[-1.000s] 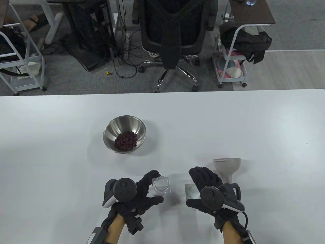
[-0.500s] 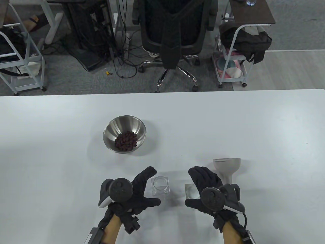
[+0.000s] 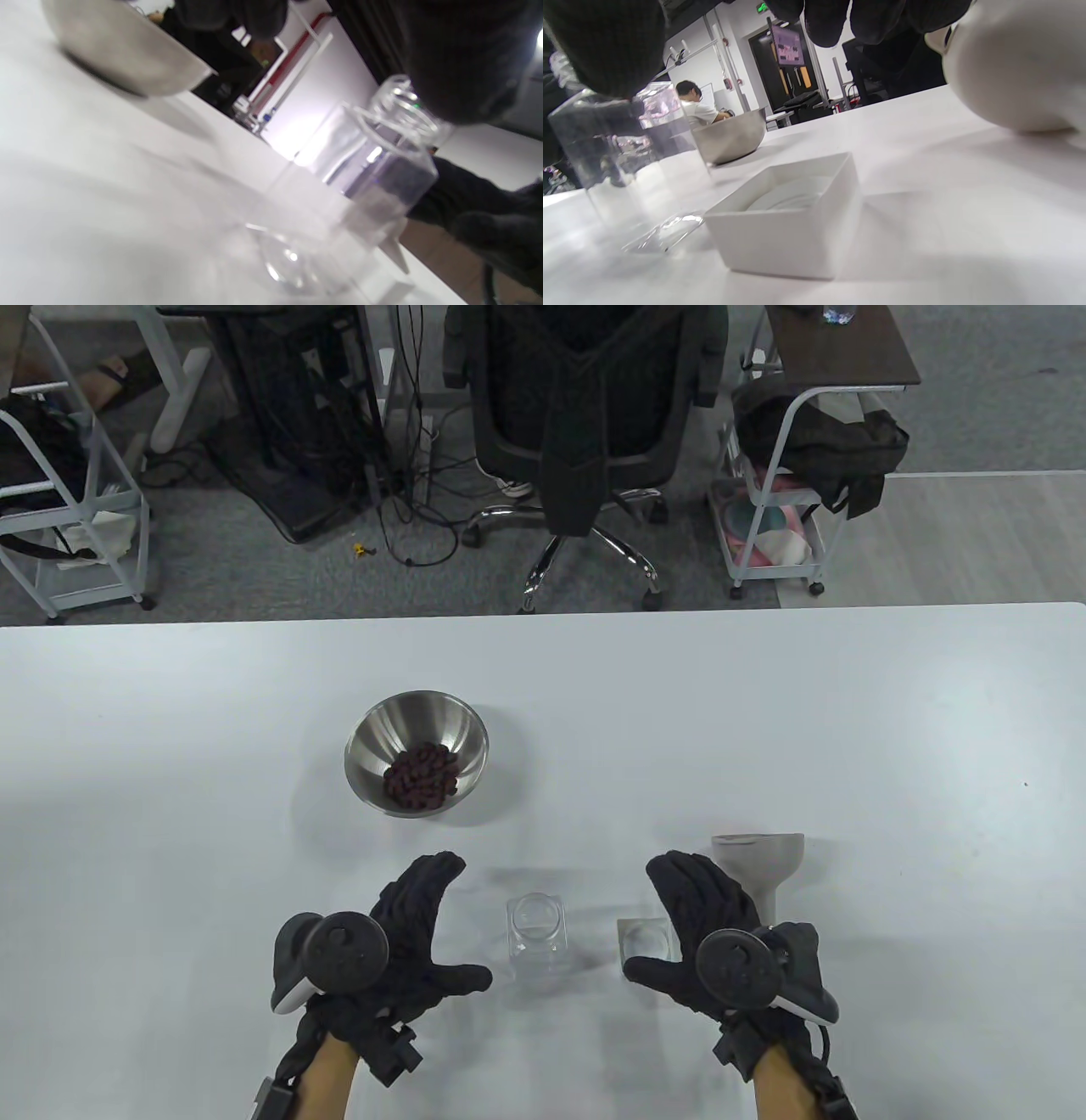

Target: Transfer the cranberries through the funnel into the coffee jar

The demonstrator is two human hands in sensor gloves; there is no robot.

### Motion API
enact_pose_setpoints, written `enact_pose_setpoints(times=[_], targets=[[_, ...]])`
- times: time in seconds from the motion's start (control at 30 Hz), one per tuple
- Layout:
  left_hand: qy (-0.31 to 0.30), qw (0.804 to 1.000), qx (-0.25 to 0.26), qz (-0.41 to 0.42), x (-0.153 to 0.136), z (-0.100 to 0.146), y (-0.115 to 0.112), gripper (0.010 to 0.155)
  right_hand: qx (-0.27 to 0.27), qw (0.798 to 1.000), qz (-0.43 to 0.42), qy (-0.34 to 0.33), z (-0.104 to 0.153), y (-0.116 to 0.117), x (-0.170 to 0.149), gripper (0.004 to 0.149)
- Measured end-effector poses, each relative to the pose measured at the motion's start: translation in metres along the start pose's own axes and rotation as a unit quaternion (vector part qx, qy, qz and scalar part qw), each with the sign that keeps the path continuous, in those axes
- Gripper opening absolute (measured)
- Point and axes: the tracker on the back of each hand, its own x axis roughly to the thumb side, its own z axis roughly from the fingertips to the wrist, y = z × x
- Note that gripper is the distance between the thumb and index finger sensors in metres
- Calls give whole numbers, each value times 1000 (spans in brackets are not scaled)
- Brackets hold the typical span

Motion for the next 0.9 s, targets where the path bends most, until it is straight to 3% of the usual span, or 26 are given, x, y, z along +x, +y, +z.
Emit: enact_pose_setpoints(times=[0.27,0.47,0.6,0.9], targets=[[9,998,13,-58,1,9,5,119,-98,994,-10,50,17,-22,-21,95],[10,998,8,-66,2,9,6,119,-163,979,38,116,21,-30,-32,85],[7,998,9,-58,2,9,7,119,-140,972,101,157,11,-31,-40,78],[-5,998,14,-65,6,9,9,118,-75,966,141,205,-15,-29,-64,75]])
